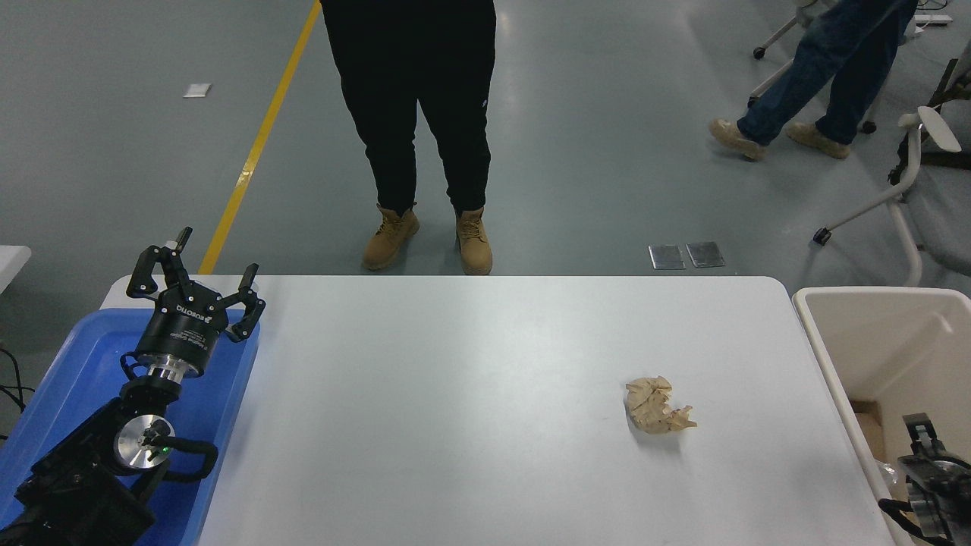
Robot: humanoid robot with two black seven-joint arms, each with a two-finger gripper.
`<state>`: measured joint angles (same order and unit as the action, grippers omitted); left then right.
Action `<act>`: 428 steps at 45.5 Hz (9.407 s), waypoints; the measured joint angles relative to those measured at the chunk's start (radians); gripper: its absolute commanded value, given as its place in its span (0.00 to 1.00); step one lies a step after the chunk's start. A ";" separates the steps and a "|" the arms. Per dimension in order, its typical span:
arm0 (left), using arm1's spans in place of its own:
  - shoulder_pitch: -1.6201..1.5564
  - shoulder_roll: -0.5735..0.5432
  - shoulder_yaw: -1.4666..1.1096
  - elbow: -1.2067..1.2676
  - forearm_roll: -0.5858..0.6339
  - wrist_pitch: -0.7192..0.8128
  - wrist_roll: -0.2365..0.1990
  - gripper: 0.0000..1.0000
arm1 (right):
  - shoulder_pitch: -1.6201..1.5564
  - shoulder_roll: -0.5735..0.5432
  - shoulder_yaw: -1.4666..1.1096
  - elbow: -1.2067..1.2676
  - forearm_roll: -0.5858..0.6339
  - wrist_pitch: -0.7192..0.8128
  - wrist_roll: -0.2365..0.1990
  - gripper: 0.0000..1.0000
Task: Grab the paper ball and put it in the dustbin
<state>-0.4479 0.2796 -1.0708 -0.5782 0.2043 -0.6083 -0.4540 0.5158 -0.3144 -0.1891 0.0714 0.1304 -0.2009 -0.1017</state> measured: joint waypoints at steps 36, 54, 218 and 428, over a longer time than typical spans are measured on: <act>0.000 0.000 0.000 0.000 0.000 0.000 0.000 0.98 | 0.110 -0.030 -0.073 0.031 -0.013 0.013 0.002 1.00; 0.000 0.000 0.000 0.000 0.000 -0.001 0.000 0.98 | 0.384 -0.148 -0.354 0.238 -0.016 0.026 0.002 1.00; 0.000 0.000 0.000 0.000 0.000 -0.001 0.002 0.98 | 0.739 0.300 -0.925 0.680 0.007 0.475 0.003 0.00; 0.000 0.000 0.000 0.000 0.000 0.000 0.002 0.98 | 0.295 -0.082 -0.668 0.089 0.155 -0.001 0.001 1.00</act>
<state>-0.4479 0.2794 -1.0707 -0.5783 0.2043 -0.6085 -0.4525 0.8103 -0.3966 -0.8573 0.1606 0.2855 -0.2018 -0.1008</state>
